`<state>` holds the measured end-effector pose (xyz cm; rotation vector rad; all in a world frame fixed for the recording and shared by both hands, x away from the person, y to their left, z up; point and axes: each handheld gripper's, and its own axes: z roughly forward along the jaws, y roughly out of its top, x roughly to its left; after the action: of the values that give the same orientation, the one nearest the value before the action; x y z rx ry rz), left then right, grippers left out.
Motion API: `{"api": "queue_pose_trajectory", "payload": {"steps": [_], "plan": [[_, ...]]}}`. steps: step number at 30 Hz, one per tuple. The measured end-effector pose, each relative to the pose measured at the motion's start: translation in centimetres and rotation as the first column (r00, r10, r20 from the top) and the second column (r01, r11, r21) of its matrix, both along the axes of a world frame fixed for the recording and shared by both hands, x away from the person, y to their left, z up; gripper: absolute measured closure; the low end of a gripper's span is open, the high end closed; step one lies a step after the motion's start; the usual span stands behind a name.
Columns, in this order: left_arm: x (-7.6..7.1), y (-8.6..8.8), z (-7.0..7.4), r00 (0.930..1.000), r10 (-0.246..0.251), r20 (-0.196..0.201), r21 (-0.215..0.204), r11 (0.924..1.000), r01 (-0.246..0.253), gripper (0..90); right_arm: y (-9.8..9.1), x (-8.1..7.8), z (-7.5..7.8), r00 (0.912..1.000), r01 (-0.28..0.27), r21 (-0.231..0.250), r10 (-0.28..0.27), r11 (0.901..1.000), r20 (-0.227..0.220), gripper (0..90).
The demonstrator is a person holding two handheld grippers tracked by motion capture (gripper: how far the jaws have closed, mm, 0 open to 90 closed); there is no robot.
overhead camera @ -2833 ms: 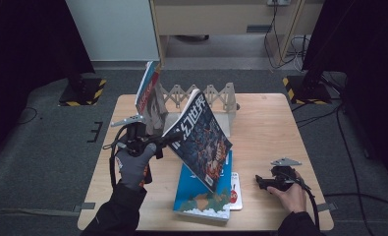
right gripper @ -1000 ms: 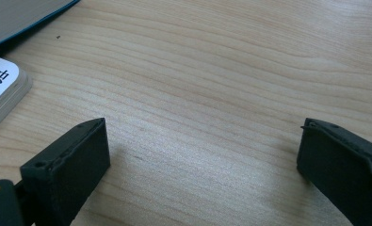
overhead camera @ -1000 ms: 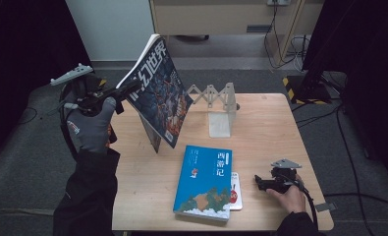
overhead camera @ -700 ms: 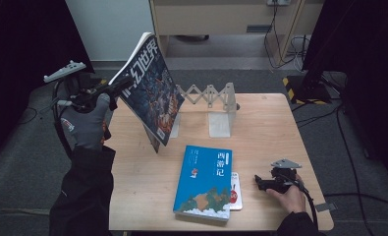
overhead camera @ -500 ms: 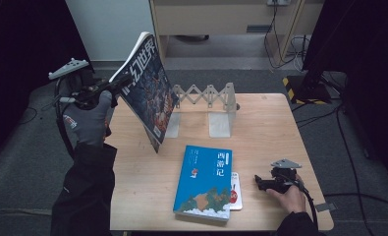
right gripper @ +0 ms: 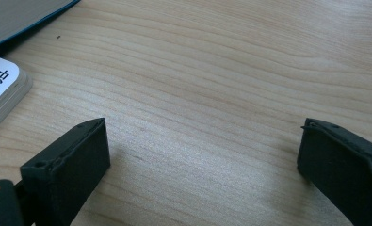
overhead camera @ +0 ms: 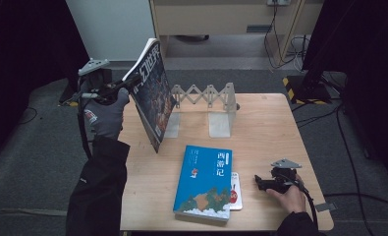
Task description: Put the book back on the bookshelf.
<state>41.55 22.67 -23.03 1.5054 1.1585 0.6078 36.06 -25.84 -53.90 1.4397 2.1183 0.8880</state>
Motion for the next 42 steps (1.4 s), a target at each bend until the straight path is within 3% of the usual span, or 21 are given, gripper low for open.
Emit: {"api": "queue_pose_trajectory", "payload": {"steps": [8,12,17,24,31,42], "plan": [[1.4,-1.4,-1.6,0.9996,0.02,-0.019,0.045,0.9988,-0.019,82.1,0.0,0.0,0.0,1.0,-0.003,-0.004,0.003,1.0,-0.001,3.2],[1.8,-2.1,-2.1,0.9991,0.039,-0.015,0.092,0.9951,-0.038,82.1,0.0,0.0,0.0,1.0,-0.005,-0.004,0.005,1.0,-0.001,3.1],[2.5,-2.7,-2.8,0.9976,0.068,-0.012,0.12,0.9906,-0.066,82.1,-0.1,0.0,0.0,1.0,-0.007,-0.005,0.007,1.0,-0.001,3.1],[3.3,-3.2,-3.6,0.9956,0.093,0.004,0.142,0.9855,-0.093,82.1,0.0,0.0,0.0,1.0,-0.006,-0.004,0.006,1.0,-0.002,3.0],[4.1,-3.5,-4.6,0.9935,0.114,-0.004,0.153,0.9819,-0.112,82.1,0.0,0.0,0.0,1.0,-0.004,-0.005,0.004,1.0,-0.002,2.9],[5.3,-4.6,-6.2,0.988,0.154,0.004,0.22,0.9636,-0.151,82.1,0.0,0.0,0.0,1.0,-0.005,-0.004,0.005,1.0,-0.001,2.7]]}}
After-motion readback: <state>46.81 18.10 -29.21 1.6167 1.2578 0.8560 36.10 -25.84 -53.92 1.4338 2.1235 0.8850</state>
